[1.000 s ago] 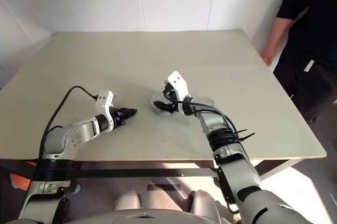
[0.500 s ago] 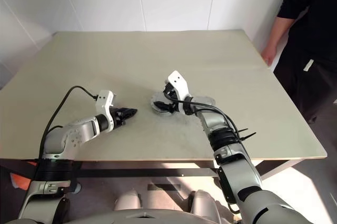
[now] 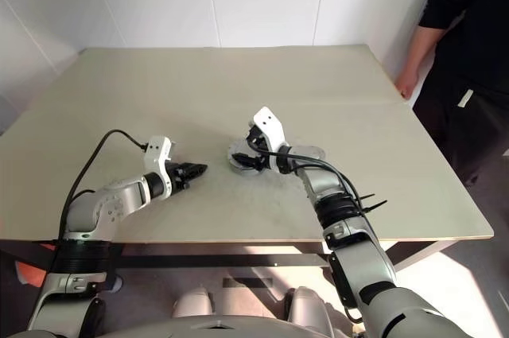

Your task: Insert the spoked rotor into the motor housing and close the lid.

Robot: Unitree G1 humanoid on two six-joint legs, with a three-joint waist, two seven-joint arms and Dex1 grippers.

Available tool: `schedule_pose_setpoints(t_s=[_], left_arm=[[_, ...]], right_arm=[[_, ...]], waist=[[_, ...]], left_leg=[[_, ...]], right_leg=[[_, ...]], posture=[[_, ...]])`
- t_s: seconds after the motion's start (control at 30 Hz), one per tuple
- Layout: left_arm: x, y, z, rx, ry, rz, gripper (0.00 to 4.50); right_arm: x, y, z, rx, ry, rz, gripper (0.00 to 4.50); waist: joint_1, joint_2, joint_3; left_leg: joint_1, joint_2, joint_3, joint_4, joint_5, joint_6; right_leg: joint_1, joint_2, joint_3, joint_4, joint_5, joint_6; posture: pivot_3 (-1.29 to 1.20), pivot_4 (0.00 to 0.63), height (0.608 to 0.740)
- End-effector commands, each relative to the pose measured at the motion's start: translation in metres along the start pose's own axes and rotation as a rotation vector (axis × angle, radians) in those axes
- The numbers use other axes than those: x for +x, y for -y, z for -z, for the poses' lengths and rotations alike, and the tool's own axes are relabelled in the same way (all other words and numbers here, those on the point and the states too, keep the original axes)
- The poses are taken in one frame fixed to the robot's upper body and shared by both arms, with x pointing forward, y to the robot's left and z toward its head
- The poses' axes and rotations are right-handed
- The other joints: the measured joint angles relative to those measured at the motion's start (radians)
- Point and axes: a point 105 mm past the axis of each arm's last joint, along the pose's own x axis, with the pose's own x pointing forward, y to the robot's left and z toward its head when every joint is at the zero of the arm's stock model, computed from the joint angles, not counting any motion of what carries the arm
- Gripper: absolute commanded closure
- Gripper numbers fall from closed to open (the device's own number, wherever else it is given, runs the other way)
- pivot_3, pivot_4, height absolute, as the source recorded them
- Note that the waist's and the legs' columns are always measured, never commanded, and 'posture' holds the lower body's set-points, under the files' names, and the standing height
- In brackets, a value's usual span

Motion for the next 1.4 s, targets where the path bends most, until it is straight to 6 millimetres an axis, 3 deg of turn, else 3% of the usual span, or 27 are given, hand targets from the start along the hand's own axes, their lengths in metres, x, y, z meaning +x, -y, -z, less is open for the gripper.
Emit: schedule_pose_setpoints(t_s=[0.03, 0.33, 0.6, 0.77, 0.9, 1.0, 1.13, 1.27, 1.4], left_arm=[[0.0, -0.005, 0.015, -0.017, -0.06, -0.021, 2.41], [-0.001, -0.005, 0.014, -0.017, -0.058, -0.021, 2.41], [0.001, 0.0, 0.008, -0.02, -0.042, -0.006, 2.41], [0.011, 0.023, -0.018, -0.068, 0.051, 0.079, 2.41], [0.028, 0.042, -0.04, -0.211, 0.112, 0.166, 2.41], [0.036, 0.052, -0.047, -0.251, 0.123, 0.21, 3.04], [0.052, 0.062, -0.05, -0.305, 0.096, 0.246, 4.45], [0.066, 0.056, -0.022, -0.335, -0.04, 0.184, 4.48], [0.065, 0.051, 0.001, -0.363, -0.119, 0.152, 4.48]], right_arm=[[0.003, -0.005, 0.006, 0.003, -0.017, -0.018, 1.48], [0.004, -0.007, 0.032, 0.016, -0.086, -0.026, 1.48], [0.003, -0.006, 0.036, -0.009, -0.111, -0.026, 1.48], [0.003, -0.005, 0.036, -0.018, -0.118, -0.026, 1.48], [0.003, -0.005, 0.035, -0.028, -0.118, -0.028, 1.48], [0.003, -0.004, 0.033, -0.034, -0.116, -0.026, 1.48], [0.002, -0.002, 0.031, -0.037, -0.112, -0.02, 1.48], [0.0, 0.001, 0.026, -0.037, -0.095, 0.0, 1.48], [-0.002, 0.005, 0.023, -0.026, -0.082, 0.031, 1.48]], waist=[[0.0, 0.0, 0.0], [-0.004, -0.001, -0.003], [-0.006, -0.003, -0.007], [-0.004, -0.004, -0.007], [-0.003, -0.005, -0.007], [-0.006, -0.005, -0.007], [-0.005, -0.005, -0.007], [-0.004, -0.005, -0.007], [0.0, -0.005, -0.007]], left_leg=[[0.0, 0.0, 0.0, 0.0, 0.0, 0.0], [0.0, 0.0, 0.0, 0.0, 0.0, 0.0], [0.001, 0.0, 0.0, 0.0, 0.0, 0.0], [0.001, 0.0, 0.0, 0.0, 0.0, 0.0], [0.0, 0.0, 0.0, 0.002, 0.0, 0.0], [0.0, 0.0, 0.0, 0.001, 0.0, 0.0], [-0.001, 0.0, 0.0, 0.0, 0.0, 0.001], [-0.002, -0.001, 0.0, 0.0, -0.001, 0.001], [0.001, -0.001, 0.0, 0.0, -0.001, 0.001]], right_leg=[[0.0, 0.0, 0.0, 0.0, 0.0, 0.0], [0.002, 0.0, 0.0, 0.0, 0.0, 0.001], [0.002, 0.0, 0.0, 0.0, -0.002, 0.003], [0.002, 0.0, 0.0, 0.0, -0.002, 0.004], [0.002, 0.0, 0.0, 0.0, -0.003, 0.005], [0.002, 0.0, 0.0, 0.0, -0.003, 0.005], [0.001, 0.0, -0.001, -0.002, 0.0, 0.0], [0.002, 0.0, 0.0, -0.002, 0.0, 0.0], [0.005, -0.001, 0.0, -0.002, -0.004, 0.006]], posture=[[0.0, 0.0, 0.74], [0.0, 0.0, 0.74], [0.0, 0.0, 0.74], [0.0, 0.0, 0.74], [0.0, 0.0, 0.74], [0.0, 0.0, 0.74], [0.0, 0.0, 0.74], [0.0, 0.0, 0.74], [0.0, 0.0, 0.74]])
